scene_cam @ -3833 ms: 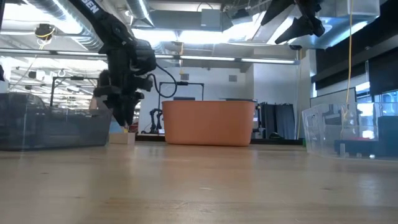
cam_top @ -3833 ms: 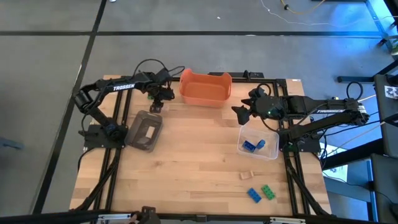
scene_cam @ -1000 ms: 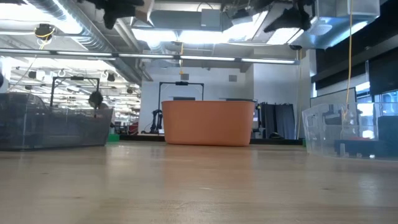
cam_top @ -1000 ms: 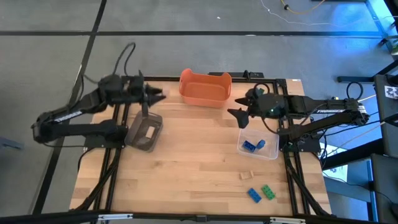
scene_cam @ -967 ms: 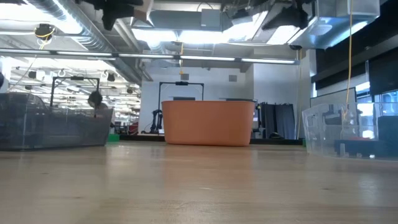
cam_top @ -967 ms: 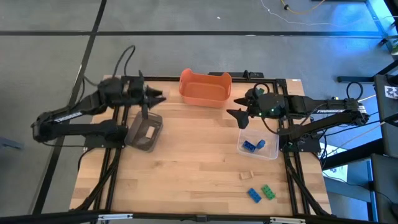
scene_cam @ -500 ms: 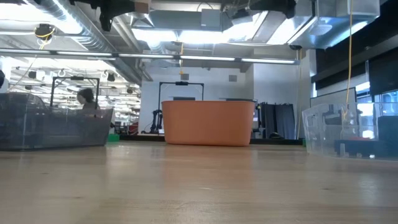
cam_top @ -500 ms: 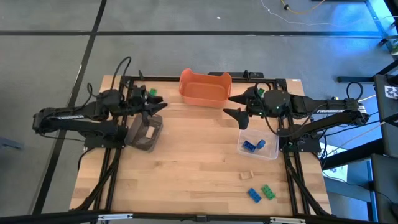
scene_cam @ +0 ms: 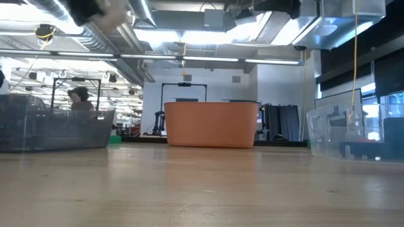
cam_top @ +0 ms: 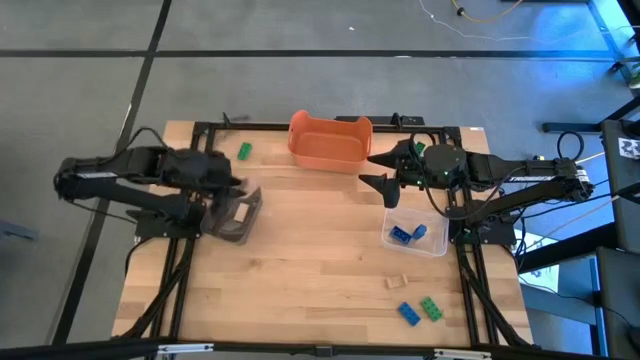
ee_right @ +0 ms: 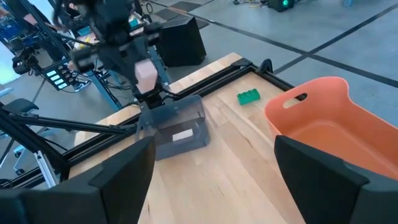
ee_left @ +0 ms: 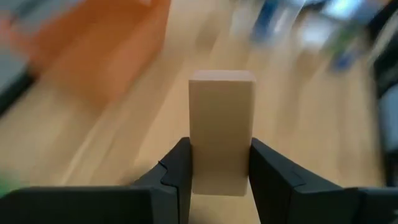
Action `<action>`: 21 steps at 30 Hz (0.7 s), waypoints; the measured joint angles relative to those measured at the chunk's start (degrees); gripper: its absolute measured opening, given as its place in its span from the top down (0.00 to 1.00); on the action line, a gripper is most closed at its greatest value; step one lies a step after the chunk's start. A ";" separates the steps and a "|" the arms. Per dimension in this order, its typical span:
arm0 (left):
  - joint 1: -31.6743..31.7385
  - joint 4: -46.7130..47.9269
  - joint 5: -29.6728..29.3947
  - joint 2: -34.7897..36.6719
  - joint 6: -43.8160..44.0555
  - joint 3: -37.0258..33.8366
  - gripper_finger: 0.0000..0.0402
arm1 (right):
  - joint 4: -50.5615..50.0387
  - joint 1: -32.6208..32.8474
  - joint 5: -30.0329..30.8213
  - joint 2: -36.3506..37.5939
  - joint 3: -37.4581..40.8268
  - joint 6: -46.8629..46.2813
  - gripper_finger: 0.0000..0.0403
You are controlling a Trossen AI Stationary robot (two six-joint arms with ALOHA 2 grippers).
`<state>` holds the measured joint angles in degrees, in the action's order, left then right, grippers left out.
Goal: Sort & place blocks by color
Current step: Put the top brown block into the black bin
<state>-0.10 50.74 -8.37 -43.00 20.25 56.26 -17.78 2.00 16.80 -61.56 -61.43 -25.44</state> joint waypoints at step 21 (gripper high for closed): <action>-11.47 10.08 -2.59 -4.29 25.30 -19.75 0.72 | -1.08 0.00 0.08 0.00 0.01 -1.84 0.18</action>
<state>-11.57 60.83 -10.96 -47.29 45.54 36.51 -18.86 2.00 16.88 -61.56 -61.42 -27.27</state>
